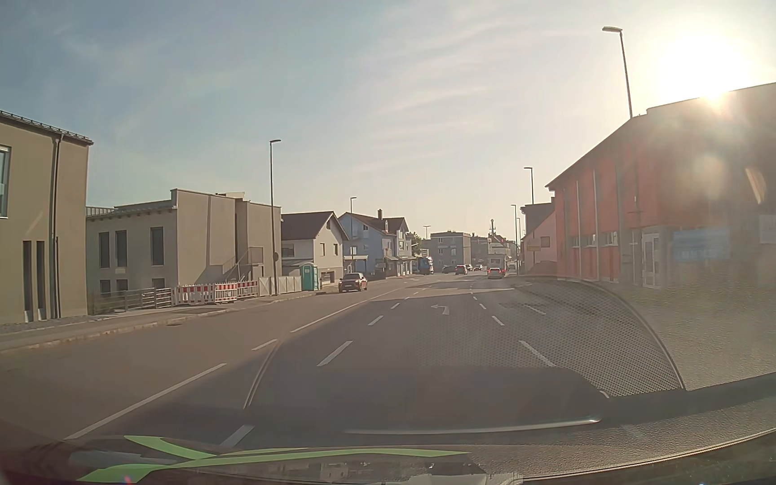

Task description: Follow the waypoints while adhering to traffic rules and regulations

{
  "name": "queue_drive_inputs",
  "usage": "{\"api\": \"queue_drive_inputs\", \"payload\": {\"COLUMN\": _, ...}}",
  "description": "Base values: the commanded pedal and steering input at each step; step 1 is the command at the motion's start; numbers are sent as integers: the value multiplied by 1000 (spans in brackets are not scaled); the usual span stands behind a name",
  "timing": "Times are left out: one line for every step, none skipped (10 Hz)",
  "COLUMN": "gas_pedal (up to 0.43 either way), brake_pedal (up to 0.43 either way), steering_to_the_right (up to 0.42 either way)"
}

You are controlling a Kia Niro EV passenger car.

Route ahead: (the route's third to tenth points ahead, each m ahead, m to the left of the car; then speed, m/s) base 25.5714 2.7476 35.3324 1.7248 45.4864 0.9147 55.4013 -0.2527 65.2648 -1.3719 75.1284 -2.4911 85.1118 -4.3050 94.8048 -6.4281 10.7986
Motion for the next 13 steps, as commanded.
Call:
{"api": "queue_drive_inputs", "payload": {"gas_pedal": 8, "brake_pedal": 0, "steering_to_the_right": 11}}
{"api": "queue_drive_inputs", "payload": {"gas_pedal": 8, "brake_pedal": 0, "steering_to_the_right": 11}}
{"api": "queue_drive_inputs", "payload": {"gas_pedal": 0, "brake_pedal": 0, "steering_to_the_right": 11}}
{"api": "queue_drive_inputs", "payload": {"gas_pedal": 0, "brake_pedal": 0, "steering_to_the_right": 11}}
{"api": "queue_drive_inputs", "payload": {"gas_pedal": 0, "brake_pedal": 0, "steering_to_the_right": 11}}
{"api": "queue_drive_inputs", "payload": {"gas_pedal": 0, "brake_pedal": 0, "steering_to_the_right": 11}}
{"api": "queue_drive_inputs", "payload": {"gas_pedal": 0, "brake_pedal": 0, "steering_to_the_right": 11}}
{"api": "queue_drive_inputs", "payload": {"gas_pedal": 0, "brake_pedal": 0, "steering_to_the_right": 9}}
{"api": "queue_drive_inputs", "payload": {"gas_pedal": 0, "brake_pedal": 0, "steering_to_the_right": 6}}
{"api": "queue_drive_inputs", "payload": {"gas_pedal": 0, "brake_pedal": 0, "steering_to_the_right": 6}}
{"api": "queue_drive_inputs", "payload": {"gas_pedal": 0, "brake_pedal": 0, "steering_to_the_right": 6}}
{"api": "queue_drive_inputs", "payload": {"gas_pedal": 0, "brake_pedal": 0, "steering_to_the_right": 5}}
{"api": "queue_drive_inputs", "payload": {"gas_pedal": 0, "brake_pedal": 0, "steering_to_the_right": 5}}
